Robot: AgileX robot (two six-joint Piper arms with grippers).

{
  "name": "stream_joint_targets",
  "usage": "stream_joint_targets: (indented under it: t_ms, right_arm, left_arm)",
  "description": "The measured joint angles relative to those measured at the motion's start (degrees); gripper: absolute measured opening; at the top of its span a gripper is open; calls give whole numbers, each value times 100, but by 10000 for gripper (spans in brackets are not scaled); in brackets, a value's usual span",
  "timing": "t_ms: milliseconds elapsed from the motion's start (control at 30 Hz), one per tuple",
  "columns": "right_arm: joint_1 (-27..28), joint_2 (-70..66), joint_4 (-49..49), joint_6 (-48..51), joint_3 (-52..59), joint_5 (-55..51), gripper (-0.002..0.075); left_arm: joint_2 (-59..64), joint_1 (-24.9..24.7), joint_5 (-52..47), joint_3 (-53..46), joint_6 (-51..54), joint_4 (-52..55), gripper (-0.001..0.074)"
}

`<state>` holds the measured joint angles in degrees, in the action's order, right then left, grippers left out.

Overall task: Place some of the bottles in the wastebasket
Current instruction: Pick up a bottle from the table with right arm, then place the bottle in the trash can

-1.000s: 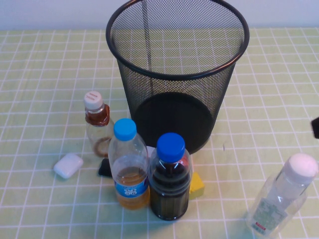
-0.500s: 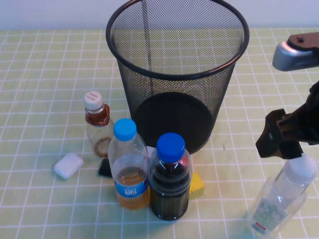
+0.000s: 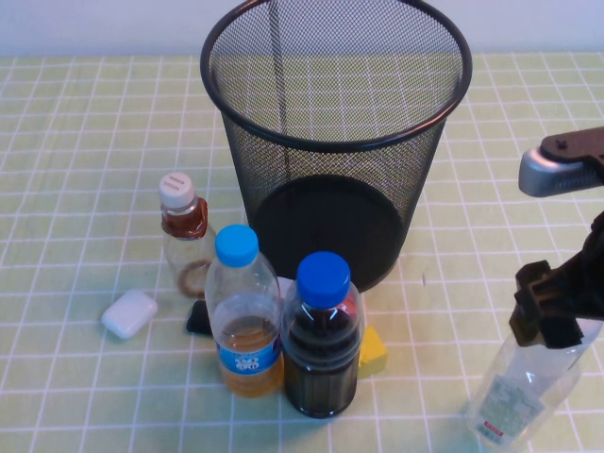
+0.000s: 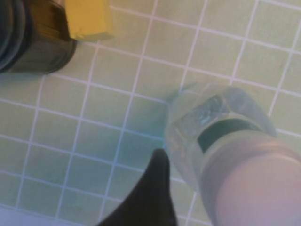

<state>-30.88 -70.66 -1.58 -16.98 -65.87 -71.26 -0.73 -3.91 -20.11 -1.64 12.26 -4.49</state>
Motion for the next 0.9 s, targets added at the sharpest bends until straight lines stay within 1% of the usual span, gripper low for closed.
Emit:
stream_joint_targets:
  t_ms: [67, 100, 133, 200, 233, 433, 567, 633, 733, 833, 900]
  right_arm:
    - [0, 0, -177, 0, 13, 0, 646]
    - [0, 0, -239, 0, 13, 0, 609]
    - [0, 0, -280, 0, 13, 0, 551]
    - [0, 0, -273, 44, 23, 0, 391]
    - [0, 0, -257, 96, 23, 0, 339]
    - [0, 0, -117, 365, 23, 12, 346]
    - [-8, 67, -613, 388, -201, 0, 346]
    - [-22, 151, -1124, 341, -487, -10, 346]
    - [-22, 262, -1866, 294, -1209, -47, 345]
    - [-22, 324, -2014, 370, -2073, -56, 345]
    - [-22, 335, -1858, 580, -2695, -84, 345]
  left_arm:
    - [0, 0, 0, 0, 0, 0, 1]
    - [0, 0, 0, 0, 0, 0, 1]
    - [0, 0, 0, 0, 0, 0, 1]
    - [0, 0, 0, 0, 0, 0, 1]
    - [0, 0, 0, 0, 0, 0, 1]
    - [0, 0, 0, 0, 0, 0, 1]
    - [0, 0, 0, 0, 0, 0, 1]
    - [0, 0, 0, 0, 0, 0, 1]
    - [0, 0, 0, 0, 0, 0, 1]
    - [0, 0, 24, 0, 0, 0, 1]
    - [0, 0, 57, 0, 0, 0, 1]
